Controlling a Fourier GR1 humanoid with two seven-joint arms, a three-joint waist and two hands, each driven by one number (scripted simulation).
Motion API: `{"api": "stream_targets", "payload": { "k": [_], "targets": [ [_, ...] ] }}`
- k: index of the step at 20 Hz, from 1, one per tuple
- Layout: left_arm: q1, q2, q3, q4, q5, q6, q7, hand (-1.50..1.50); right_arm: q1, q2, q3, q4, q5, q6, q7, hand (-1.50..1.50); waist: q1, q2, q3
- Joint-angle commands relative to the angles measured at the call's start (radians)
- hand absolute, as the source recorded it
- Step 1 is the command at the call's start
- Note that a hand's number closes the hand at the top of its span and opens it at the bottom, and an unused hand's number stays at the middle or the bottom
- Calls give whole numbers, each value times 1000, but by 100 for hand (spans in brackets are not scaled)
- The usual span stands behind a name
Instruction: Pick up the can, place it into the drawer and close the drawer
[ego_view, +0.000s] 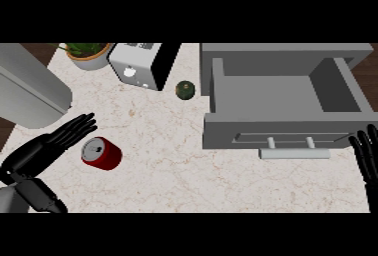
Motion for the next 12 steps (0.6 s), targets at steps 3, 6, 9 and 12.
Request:
{"api": "stream_targets", "payload": {
  "k": [3,6,9,12],
  "targets": [
    [-90,81,22,224,-137,-31,-228,-150,-22,2,3,22,13,14,3,-150,-2,1,0],
    [-169,38,-25,332,-179,38,-233,-150,-67,-28,-44,74,-23,33,-11,-150,-7,2,0],
    [-119,76,-44,384,-240,50,-400,-150,-8,-17,-53,-5,-57,47,2,-150,-10,2,-1],
    [-151,91,-79,428,-255,60,-446,-150,-76,27,34,3,63,-27,48,-150,-3,3,-1]
  ]
}}
